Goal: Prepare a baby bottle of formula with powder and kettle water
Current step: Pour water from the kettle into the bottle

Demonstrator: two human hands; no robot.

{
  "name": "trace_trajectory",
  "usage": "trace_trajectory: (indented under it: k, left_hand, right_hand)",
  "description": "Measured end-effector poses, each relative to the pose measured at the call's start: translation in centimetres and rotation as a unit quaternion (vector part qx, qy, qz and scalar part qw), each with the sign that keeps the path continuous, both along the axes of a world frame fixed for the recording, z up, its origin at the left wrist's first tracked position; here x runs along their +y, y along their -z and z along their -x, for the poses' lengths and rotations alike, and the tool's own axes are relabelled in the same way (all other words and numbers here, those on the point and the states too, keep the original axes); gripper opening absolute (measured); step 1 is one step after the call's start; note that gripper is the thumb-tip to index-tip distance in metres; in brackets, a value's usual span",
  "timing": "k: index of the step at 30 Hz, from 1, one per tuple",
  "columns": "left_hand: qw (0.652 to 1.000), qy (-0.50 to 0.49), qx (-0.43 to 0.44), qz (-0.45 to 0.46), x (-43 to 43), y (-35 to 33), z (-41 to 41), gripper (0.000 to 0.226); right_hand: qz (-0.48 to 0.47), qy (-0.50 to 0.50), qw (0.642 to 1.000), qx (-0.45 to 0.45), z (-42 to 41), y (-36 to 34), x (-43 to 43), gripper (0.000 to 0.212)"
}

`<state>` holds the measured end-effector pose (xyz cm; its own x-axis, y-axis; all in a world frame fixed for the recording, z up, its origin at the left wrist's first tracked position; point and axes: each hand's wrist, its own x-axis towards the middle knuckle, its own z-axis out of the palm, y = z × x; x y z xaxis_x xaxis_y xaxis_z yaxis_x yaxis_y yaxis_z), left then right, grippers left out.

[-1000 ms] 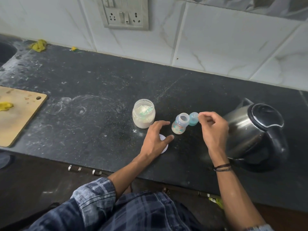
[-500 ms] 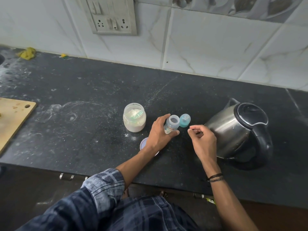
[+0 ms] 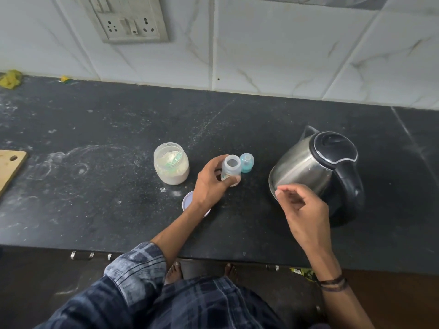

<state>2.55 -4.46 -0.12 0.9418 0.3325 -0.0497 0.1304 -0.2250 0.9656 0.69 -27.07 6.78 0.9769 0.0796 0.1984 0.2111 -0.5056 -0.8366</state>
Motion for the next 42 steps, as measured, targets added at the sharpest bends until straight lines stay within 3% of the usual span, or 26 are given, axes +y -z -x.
trace_trajectory:
  k: [9, 13, 15, 18, 23, 32, 37, 42]
  left_hand:
    - [1.000, -0.013, -0.001, -0.022, -1.9, -0.1, -0.4, 0.059]
    - [0.999, -0.036, 0.011, -0.016, -2.3, 0.3, -0.6, 0.059]
    - [0.999, -0.041, 0.014, -0.014, -2.3, 0.4, -0.6, 0.059]
    - [0.999, -0.046, 0.018, -0.008, -2.4, 0.5, -0.6, 0.057]
    - [0.998, -0.052, 0.020, -0.018, -2.4, 0.7, -0.6, 0.057]
    - [0.993, -0.036, 0.020, -0.113, -2.1, 0.8, -0.4, 0.052]
    - [0.992, -0.022, 0.029, -0.125, -1.8, 0.6, -0.5, 0.053]
    - [0.990, -0.005, 0.033, -0.139, -1.3, 0.5, -0.7, 0.055]
  right_hand:
    - [-0.003, 0.114, 0.967, -0.226, 0.9, -3.7, -4.4, 0.006]
    - [0.045, 0.181, 0.944, -0.273, 0.0, -2.8, -6.5, 0.012]
    - [0.045, 0.190, 0.949, -0.249, -0.5, -1.8, -7.4, 0.027]
    - [-0.030, 0.169, 0.974, -0.145, -0.7, -1.2, -7.7, 0.046]
    - [-0.129, 0.137, 0.982, -0.031, -0.7, -0.7, -7.8, 0.041]
    - [-0.258, 0.122, 0.958, -0.013, -1.3, -0.8, -6.6, 0.029]
    - [-0.276, 0.190, 0.942, -0.023, -2.1, -1.4, -5.3, 0.030]
    - [-0.273, 0.196, 0.941, -0.032, -2.3, -1.8, -5.3, 0.029]
